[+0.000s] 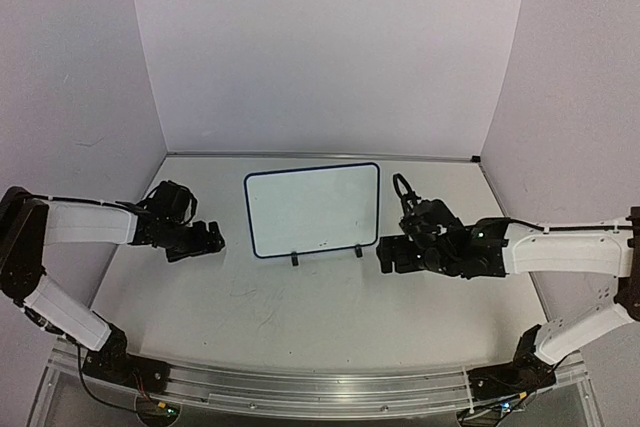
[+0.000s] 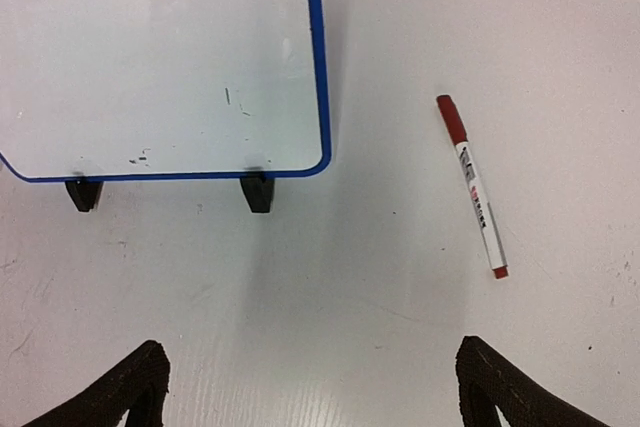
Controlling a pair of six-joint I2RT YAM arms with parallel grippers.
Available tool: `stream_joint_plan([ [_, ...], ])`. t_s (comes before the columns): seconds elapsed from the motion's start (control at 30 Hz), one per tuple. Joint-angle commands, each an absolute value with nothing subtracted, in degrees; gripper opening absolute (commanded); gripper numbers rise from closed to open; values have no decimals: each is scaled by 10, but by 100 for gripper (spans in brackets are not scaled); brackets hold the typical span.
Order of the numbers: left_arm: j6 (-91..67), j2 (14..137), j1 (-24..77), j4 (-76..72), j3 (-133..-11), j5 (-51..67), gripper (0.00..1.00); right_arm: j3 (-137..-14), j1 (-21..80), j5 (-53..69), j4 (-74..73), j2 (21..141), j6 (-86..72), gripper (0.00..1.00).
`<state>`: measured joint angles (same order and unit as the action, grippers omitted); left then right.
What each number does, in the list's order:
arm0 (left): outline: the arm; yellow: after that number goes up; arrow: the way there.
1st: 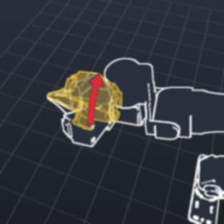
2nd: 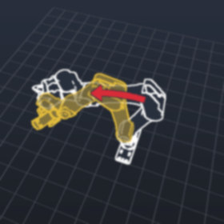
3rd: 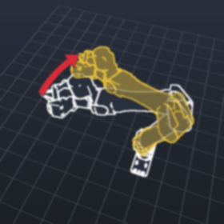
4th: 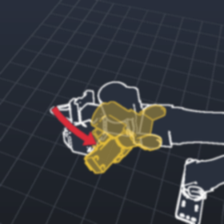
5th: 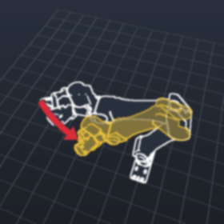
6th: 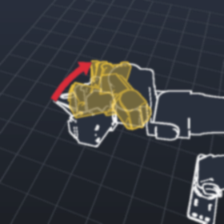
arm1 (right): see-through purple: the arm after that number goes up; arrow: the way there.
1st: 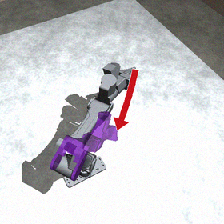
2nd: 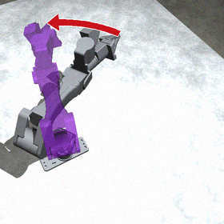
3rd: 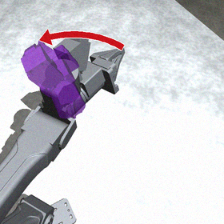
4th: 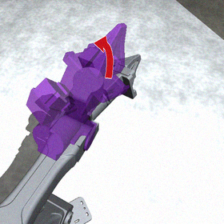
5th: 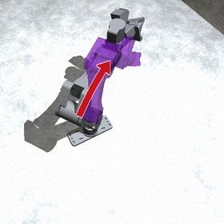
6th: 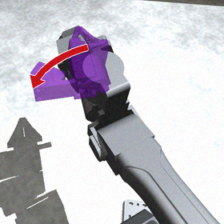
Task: Write a sentence on the whiteboard
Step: Adjust the whiteboard at the center of the board.
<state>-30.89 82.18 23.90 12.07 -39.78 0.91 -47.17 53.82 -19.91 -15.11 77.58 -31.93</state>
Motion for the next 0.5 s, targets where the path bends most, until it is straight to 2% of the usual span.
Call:
stream_joint_plan([
  [0.0,-329,875,272,82,-460,-52,95,-448,500,-218,-207,742,-339,97],
  [0.23,-343,941,297,83,-510,-77,95,-431,434,-189,-208,730,-326,98],
  [0.47,-353,983,328,89,-553,-89,95,-422,413,-179,-208,710,-316,98],
])
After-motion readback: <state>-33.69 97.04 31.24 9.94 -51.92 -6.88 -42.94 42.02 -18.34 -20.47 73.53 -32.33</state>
